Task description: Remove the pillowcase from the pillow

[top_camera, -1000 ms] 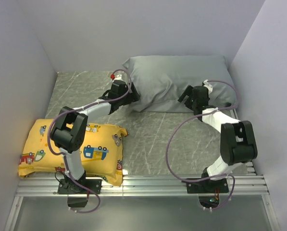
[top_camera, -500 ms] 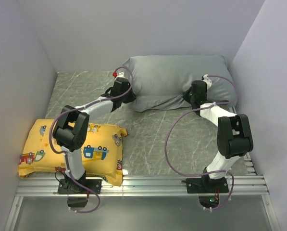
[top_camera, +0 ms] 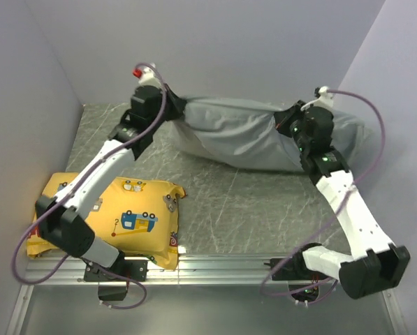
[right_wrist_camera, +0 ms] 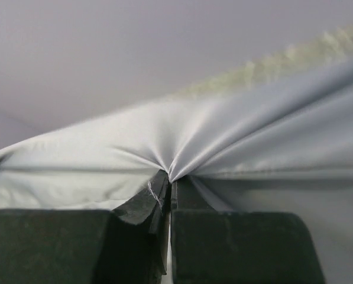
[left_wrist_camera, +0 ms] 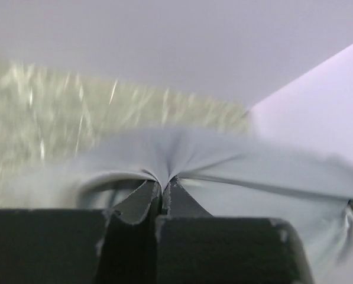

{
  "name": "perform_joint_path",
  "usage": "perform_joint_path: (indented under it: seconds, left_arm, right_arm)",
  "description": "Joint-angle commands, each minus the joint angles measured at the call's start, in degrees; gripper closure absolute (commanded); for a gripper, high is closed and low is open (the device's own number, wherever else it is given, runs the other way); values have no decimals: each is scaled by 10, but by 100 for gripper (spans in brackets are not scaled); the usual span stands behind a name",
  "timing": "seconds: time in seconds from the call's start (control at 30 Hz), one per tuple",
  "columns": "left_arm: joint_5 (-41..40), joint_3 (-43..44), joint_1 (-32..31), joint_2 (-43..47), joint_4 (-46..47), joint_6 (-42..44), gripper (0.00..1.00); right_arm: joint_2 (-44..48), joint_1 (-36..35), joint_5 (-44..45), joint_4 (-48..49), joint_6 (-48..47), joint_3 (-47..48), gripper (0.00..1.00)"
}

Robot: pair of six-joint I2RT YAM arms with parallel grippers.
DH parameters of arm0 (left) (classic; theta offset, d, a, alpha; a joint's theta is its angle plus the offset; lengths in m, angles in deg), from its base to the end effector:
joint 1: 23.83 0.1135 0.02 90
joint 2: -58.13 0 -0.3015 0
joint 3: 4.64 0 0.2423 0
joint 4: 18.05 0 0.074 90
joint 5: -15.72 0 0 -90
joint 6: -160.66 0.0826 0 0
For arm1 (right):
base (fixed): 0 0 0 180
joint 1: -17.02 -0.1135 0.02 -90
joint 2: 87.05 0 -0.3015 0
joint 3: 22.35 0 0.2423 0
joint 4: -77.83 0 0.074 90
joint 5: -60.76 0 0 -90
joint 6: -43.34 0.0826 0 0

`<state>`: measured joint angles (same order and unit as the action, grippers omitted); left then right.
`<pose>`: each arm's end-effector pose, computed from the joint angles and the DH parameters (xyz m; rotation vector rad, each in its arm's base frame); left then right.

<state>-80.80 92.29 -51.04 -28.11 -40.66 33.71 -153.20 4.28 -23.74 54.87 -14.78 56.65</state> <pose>0.3520 -0.1705 0.4271 -0.2397 1.8169 -0.7001 0.2828 0.0558 0.4157 0.3645 1.7335 0.4841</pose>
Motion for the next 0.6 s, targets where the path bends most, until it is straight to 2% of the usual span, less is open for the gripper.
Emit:
perform_joint_path:
  seconds: [0.0, 0.07, 0.13, 0.23, 0.3, 0.37, 0.4, 0.43, 0.47, 0.5, 0.57]
  left_arm:
    - [-44, 63, 21, 44, 20, 28, 99]
    - [-22, 94, 56, 15, 17, 15, 100]
    - [37, 117, 81, -22, 6, 0, 99]
    - [91, 157, 108, -110, 14, -6, 100]
    - [154, 184, 116, -175, 37, -6, 99]
    - [181, 237, 116, -238, 40, -5, 96]
    - [194, 292, 116, -258, 27, -1, 85]
    - [198, 293, 116, -278, 11, 0, 76]
    - [201, 337, 115, -303, -21, 3, 65]
    - [198, 348, 114, -305, -31, 6, 41]
    - [131, 327, 95, -267, -44, 28, 29]
  right_arm:
    - [29, -12, -39, -8, -16, 103, 100]
    - [10, -12, -48, -26, -18, 116, 100]
    - [-19, -12, -53, -22, -10, 102, 100]
    - [-63, -12, -52, 25, 11, 51, 100]
    - [-106, -11, -47, 71, 47, 7, 100]
    - [-146, -2, -52, 123, 77, -11, 100]
    - [-202, 2, -89, 137, 111, -6, 100]
    - [-232, 7, -105, 139, 124, 5, 100]
    - [-262, 10, -124, 137, 132, 19, 100]
    - [-310, 10, -134, 133, 139, 46, 100]
    - [-335, 9, -158, 151, 142, 52, 100]
